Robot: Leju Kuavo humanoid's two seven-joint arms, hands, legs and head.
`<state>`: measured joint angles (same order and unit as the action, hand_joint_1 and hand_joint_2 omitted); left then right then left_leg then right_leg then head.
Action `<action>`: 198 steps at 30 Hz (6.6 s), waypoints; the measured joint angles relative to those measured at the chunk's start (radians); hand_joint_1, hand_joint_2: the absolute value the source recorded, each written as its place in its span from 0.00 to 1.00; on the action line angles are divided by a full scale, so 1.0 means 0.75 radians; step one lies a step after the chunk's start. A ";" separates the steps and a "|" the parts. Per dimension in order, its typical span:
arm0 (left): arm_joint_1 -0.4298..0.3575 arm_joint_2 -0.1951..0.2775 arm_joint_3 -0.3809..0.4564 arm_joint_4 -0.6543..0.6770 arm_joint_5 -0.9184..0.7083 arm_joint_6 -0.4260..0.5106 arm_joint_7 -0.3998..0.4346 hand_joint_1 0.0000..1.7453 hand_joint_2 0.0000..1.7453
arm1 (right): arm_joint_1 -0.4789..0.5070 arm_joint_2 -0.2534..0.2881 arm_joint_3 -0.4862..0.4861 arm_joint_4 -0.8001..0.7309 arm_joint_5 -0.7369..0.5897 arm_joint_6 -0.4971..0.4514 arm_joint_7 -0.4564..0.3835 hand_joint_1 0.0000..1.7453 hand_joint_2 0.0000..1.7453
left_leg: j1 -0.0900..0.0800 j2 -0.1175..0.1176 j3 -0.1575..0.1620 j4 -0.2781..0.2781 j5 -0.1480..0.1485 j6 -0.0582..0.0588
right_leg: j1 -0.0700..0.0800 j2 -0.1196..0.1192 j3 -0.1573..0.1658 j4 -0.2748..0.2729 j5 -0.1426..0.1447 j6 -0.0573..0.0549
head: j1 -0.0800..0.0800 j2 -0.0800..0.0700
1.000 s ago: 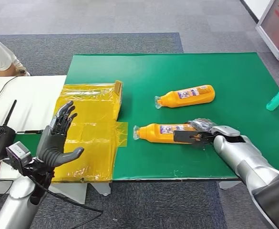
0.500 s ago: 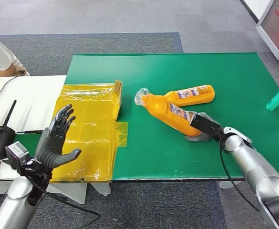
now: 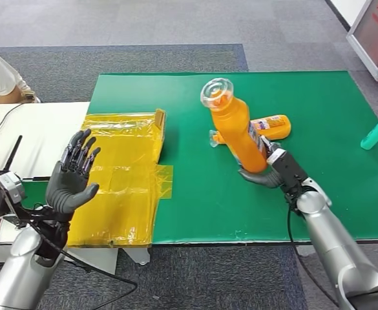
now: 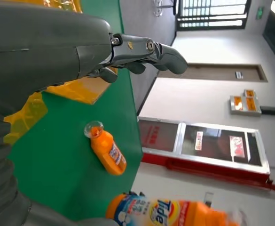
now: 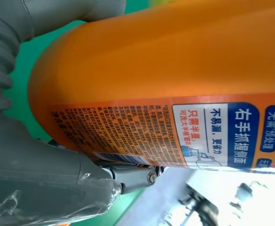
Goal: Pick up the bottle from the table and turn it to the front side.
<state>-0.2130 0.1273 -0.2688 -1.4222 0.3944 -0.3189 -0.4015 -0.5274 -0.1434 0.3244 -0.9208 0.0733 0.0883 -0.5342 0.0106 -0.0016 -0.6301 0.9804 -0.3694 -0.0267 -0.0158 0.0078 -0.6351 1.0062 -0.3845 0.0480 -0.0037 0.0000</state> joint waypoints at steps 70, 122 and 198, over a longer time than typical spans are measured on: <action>-0.338 -0.152 -0.399 0.252 0.078 -0.198 0.153 0.00 1.00 | 0.044 0.328 0.379 -0.158 0.122 -0.253 0.049 1.00 1.00 | 0.000 0.000 -0.002 0.000 0.001 -0.001 | -0.001 0.000 -0.003 0.000 0.001 0.000 | 0.000 0.000; -0.338 -0.193 -0.402 0.253 -0.056 -0.005 0.097 1.00 1.00 | -0.032 0.388 0.415 0.120 0.192 -0.205 0.081 1.00 1.00 | 0.000 0.000 -0.004 0.000 0.001 -0.001 | -0.001 0.000 -0.005 0.000 0.001 0.000 | 0.000 0.000; -0.777 -0.123 -0.382 1.190 -1.658 0.475 0.130 1.00 1.00 | 0.229 0.285 -0.012 -0.660 0.178 -0.219 0.154 0.00 1.00 | 0.000 0.000 -0.006 0.000 0.003 -0.003 | 0.000 0.001 -0.007 0.001 0.003 -0.002 | 0.000 0.000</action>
<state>-0.7957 0.0354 -0.5555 -0.5295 -0.8492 0.0374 -0.3042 -0.3553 0.0702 0.3156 -1.4161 0.2071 -0.0762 -0.4184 0.0104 -0.0014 -0.6347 0.9805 -0.3672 -0.0292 -0.0159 0.0083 -0.6404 1.0067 -0.3823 0.0466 -0.0036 0.0000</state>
